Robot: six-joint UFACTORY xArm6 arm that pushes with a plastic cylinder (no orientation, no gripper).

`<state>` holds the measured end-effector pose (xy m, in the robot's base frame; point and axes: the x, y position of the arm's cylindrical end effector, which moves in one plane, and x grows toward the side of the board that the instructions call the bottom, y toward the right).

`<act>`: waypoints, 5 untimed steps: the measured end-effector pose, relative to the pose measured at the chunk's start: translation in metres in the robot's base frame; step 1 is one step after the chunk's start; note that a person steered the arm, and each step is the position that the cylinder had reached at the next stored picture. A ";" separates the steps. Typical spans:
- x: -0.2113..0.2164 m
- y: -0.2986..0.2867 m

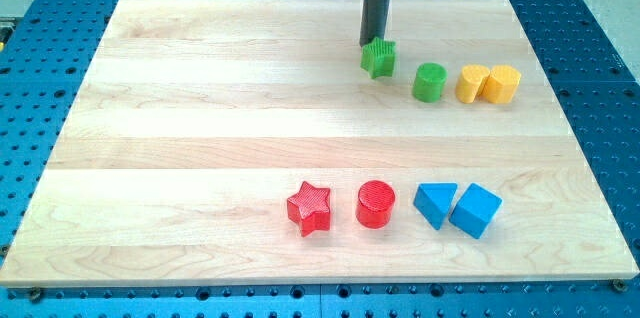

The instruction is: Slide the green star horizontally to the green circle

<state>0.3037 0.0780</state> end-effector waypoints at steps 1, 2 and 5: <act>0.029 -0.001; 0.030 -0.001; 0.040 -0.003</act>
